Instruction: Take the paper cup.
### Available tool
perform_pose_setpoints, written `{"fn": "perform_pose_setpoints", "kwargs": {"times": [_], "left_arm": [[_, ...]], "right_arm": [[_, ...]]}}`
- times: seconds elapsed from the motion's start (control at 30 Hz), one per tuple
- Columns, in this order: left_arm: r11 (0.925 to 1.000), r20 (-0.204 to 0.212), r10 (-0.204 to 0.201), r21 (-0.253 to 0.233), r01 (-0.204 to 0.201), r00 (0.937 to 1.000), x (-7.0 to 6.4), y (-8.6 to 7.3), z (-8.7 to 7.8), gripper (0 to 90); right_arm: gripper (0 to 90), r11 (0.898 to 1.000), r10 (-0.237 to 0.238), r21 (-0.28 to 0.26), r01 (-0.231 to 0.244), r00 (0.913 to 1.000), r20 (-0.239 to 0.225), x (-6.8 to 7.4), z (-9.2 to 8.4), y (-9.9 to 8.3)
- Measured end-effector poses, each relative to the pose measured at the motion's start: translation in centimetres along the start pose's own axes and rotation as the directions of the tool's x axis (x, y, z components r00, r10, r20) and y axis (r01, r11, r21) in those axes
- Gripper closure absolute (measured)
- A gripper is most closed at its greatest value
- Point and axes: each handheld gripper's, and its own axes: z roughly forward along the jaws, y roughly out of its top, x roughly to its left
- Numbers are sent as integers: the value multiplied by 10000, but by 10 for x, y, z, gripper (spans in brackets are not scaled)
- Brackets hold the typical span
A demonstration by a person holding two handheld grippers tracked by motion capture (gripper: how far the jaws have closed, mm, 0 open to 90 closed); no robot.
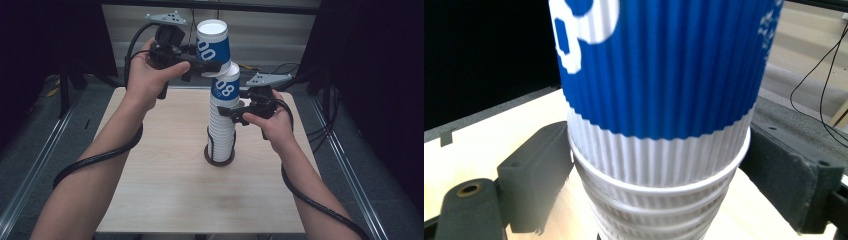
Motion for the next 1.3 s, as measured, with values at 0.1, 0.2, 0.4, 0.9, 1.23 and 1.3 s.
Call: {"fn": "perform_pose_setpoints", "kwargs": {"times": [0.1, 0.2, 0.4, 0.9, 1.23, 1.3], "left_arm": [[10000, -108, -61, 8, 61, 9999, 3, -5, -7, 237], [9998, -218, -186, -21, 186, 9996, 7, -10, -13, 237], [9995, -342, -301, 4, 301, 9990, 13, -22, -23, 237], [9984, -547, -558, 6, 559, 9969, 22, -51, -41, 237], [9976, -652, -677, 103, 686, 9956, 25, -74, -45, 238], [9975, -647, -664, 203, 678, 9957, 24, -81, -45, 238]], "right_arm": [[148, 9998, -126, 129, 125, 9999, 66, 0, 1, -3], [148, 9999, -139, 33, 139, 9999, 62, 0, 1, -4], [148, 9997, -195, 126, 195, 9998, 33, 1, 0, -4], [149, 9999, -165, 23, 165, 9998, 79, 1, -1, -5], [149, 10000, -80, -49, 81, 9999, 100, 1, -1, -6], [149, 9999, 7, -141, -6, 10000, 74, 1, -2, -8]]}}
